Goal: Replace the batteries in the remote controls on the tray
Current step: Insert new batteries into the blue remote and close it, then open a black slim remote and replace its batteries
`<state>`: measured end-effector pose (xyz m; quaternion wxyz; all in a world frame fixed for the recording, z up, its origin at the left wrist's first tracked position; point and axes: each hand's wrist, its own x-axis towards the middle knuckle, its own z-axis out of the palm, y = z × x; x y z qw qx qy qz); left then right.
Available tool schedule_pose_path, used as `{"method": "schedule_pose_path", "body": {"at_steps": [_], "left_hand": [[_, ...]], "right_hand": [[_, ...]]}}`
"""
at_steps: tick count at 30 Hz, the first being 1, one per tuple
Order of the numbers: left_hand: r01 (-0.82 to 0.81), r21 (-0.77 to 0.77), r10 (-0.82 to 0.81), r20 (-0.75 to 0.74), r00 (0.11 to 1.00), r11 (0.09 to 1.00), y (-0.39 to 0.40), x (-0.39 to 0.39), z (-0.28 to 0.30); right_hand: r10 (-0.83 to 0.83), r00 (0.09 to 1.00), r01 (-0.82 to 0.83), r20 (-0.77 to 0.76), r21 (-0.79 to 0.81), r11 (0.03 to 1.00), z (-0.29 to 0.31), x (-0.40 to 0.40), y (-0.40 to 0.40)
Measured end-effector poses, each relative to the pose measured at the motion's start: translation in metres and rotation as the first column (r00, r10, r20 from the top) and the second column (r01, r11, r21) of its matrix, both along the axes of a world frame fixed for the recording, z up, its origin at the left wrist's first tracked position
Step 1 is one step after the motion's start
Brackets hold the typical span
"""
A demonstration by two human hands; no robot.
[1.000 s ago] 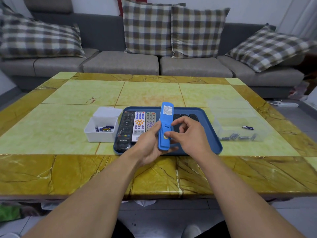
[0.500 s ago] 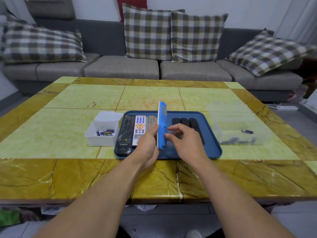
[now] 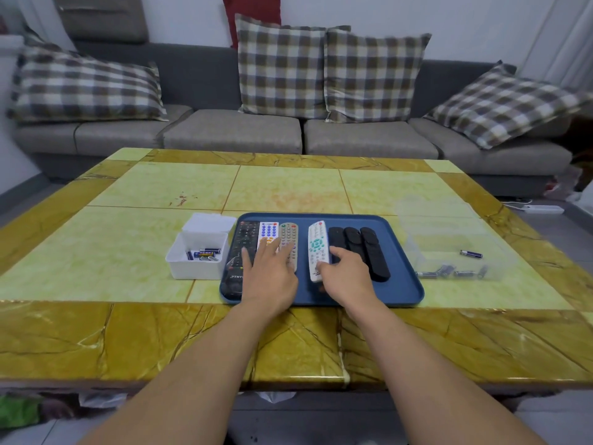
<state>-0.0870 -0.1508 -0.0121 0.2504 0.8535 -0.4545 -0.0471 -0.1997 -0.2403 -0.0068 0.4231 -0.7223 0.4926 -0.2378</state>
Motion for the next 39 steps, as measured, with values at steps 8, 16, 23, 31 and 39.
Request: {"method": "schedule_pose_path", "body": {"at_steps": [8,16,23,31,39], "left_hand": [[-0.025,0.206,0.012,0.063,0.998,0.978,0.0,0.003,-0.004],[-0.017,0.172,0.011,0.037,0.999,0.985,0.002,0.002,-0.006],[0.055,0.132,-0.067,0.087,0.994,0.99,-0.003,-0.004,-0.007],[0.108,0.189,-0.121,0.06,0.991,0.976,-0.003,-0.01,-0.006],[0.137,0.237,-0.16,0.081,0.984,0.962,-0.001,-0.016,-0.003]], "right_hand": [[-0.024,0.991,0.016,-0.133,-0.059,0.998,-0.009,0.016,-0.001],[0.027,0.981,-0.064,-0.191,-0.192,0.979,-0.007,0.018,-0.001],[-0.108,0.775,-0.284,-0.623,-0.496,0.82,0.007,-0.001,-0.008],[-0.172,0.66,-0.293,-0.731,-0.462,0.837,0.007,-0.009,-0.003],[-0.037,0.727,-0.226,-0.685,-0.291,0.93,0.023,-0.007,0.009]]}}
